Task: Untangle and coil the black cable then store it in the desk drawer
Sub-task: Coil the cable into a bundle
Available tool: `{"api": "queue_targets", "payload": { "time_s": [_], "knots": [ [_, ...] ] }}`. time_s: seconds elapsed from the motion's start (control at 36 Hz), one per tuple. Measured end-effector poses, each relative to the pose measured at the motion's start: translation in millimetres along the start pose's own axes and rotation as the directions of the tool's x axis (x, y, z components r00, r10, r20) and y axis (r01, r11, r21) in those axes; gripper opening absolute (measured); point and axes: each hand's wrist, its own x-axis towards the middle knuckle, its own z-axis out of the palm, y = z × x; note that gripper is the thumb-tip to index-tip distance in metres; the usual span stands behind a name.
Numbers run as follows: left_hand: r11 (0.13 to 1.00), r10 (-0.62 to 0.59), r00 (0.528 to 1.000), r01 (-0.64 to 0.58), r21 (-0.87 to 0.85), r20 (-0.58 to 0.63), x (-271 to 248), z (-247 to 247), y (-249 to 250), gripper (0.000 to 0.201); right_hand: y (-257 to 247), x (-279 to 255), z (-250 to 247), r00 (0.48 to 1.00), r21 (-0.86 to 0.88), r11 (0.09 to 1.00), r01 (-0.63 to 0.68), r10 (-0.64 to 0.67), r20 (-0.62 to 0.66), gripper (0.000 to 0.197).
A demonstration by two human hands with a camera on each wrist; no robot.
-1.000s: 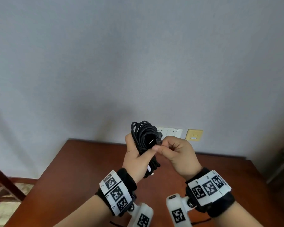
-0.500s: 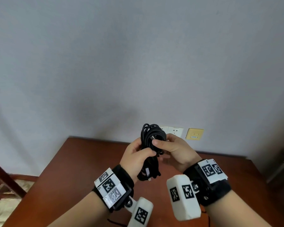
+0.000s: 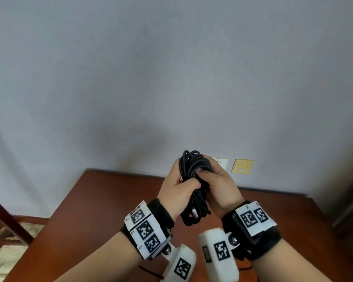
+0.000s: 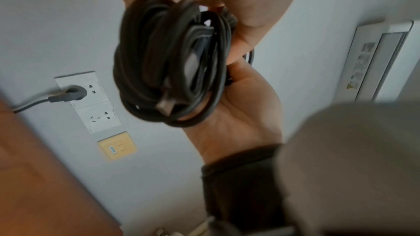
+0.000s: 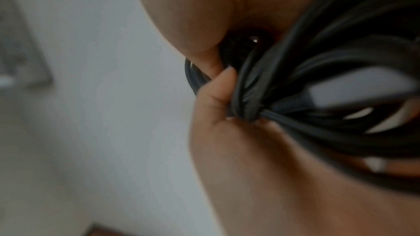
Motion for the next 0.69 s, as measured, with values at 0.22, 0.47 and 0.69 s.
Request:
{"api": "queue_targets", "payload": {
  "time_s": [0.22,0.47,0.69],
  "knots": [
    [0.988,-0.127,0.992,0.128,-0.085,0.016,2,-6,4,0.046,3,-1,0,0.999,-0.093,0.996,-0.009,0.013,0.037,0.029],
    [0.964,-0.168,0.983,0.179,-0.196,0.071,4,-13,5,0.05,-7,-4,-10,0.974,-0.055,0.998,0.006,0.007,0.224,0.048],
    [0.996,-0.092,0.982,0.088,0.031,0.165,2,-15,4,0.051,-2,-2,-12,0.993,-0.029,0.998,-0.047,0.05,0.111,0.05]
  ]
}}
